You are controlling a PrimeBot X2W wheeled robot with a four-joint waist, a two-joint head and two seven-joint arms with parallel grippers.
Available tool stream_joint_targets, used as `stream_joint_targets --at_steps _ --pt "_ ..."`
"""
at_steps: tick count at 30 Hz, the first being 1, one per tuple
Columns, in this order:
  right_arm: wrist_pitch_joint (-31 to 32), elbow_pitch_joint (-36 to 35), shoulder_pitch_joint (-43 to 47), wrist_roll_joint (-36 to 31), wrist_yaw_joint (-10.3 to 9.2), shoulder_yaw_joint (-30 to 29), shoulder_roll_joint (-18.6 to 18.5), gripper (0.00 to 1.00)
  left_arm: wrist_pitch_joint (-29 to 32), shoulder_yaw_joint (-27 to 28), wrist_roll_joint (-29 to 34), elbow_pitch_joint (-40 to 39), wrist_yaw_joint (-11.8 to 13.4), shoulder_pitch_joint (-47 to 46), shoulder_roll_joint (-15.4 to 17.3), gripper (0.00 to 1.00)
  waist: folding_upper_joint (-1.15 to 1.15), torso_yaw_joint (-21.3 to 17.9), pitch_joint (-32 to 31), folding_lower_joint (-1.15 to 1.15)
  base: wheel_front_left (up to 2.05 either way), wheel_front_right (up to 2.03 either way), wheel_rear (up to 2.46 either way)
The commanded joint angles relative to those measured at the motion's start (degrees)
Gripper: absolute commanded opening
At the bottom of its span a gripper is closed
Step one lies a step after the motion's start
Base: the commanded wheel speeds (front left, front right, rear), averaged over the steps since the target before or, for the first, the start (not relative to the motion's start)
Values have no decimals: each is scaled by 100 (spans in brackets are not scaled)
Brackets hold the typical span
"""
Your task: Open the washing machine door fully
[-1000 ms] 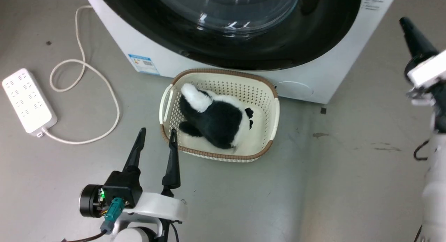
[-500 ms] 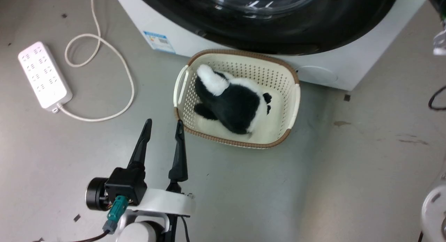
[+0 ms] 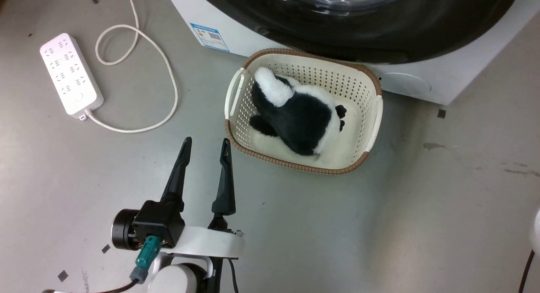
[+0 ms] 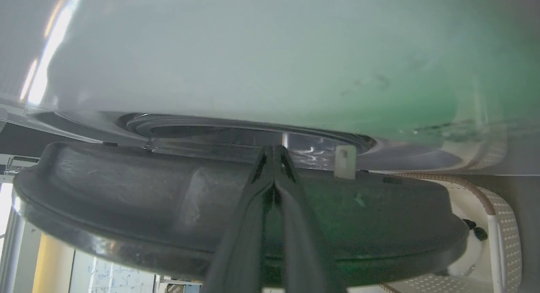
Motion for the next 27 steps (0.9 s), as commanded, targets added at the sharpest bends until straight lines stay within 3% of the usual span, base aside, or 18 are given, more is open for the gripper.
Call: stream_joint_targets --at_steps 1,6,14,20,27 --pt "170 120 -99 44 -1 -74 62 0 -71 -25 -41 3 33 -75 6 100 0 7 -38 0 0 0 0" --pt "570 132 160 131 -2 -350 154 0 -131 -23 -62 48 38 -4 6 100 0 -17 -270 0 0 0 0" --pt "1173 -165 1239 567 -2 -267 323 0 -172 69 -20 212 -63 258 6 100 0 -112 -921 0 0 0 0" --pt "1261 24 2031 1632 -2 659 328 0 -172 121 28 326 -166 477 6 100 0 -165 -1315 0 0 0 0" --pt "1060 -193 3084 3153 -2 2240 329 0 -172 76 102 428 -332 716 6 100 0 -173 -1581 0 0 0 0"
